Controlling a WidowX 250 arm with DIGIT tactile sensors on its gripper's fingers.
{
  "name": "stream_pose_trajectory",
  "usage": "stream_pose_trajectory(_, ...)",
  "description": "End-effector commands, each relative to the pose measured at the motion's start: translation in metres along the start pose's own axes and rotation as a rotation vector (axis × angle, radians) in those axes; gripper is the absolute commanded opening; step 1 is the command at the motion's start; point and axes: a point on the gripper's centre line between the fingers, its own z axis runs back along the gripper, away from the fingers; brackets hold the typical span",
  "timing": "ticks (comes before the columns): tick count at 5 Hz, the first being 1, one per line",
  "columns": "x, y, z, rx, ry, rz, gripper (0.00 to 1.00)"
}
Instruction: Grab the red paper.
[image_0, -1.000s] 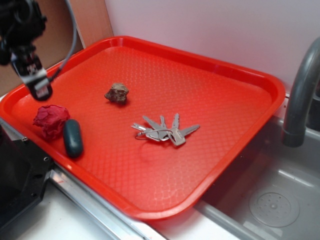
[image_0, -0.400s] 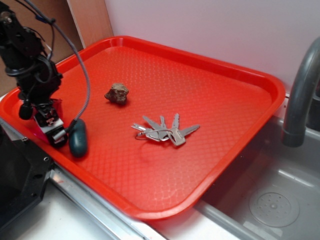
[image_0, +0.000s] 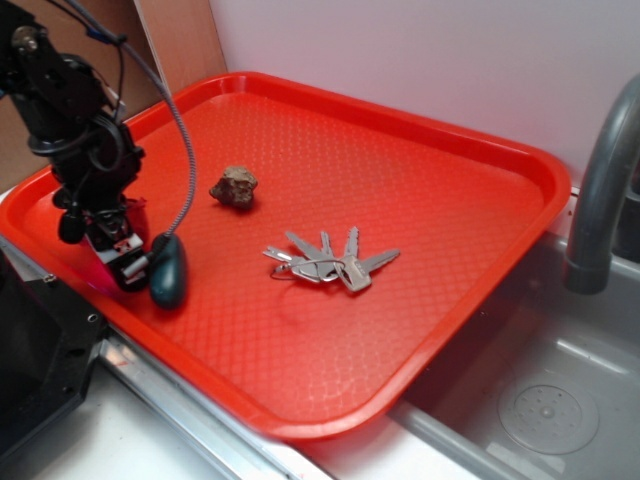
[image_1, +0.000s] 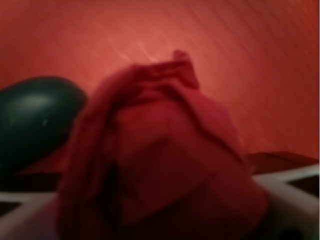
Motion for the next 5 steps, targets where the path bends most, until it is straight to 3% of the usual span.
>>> stream_pose_trajectory(1,0.062,0.009,0.1,0.079,-0.129,0.179,0.0)
stream_pose_trajectory(2,0.106,-0.012,0.151,0.127,-0.202,0.301,0.0)
stream_pose_trajectory(3,0.117,-0.02,0.201,0.087,-0.204,0.303,0.0)
stream_pose_trajectory(4,0.113,-0.016,0.226,-0.001,-0.208,0.423,0.0)
stream_pose_trajectory(5,0.107,-0.013,0.214,-0.051,-0.144,0.429,0.0)
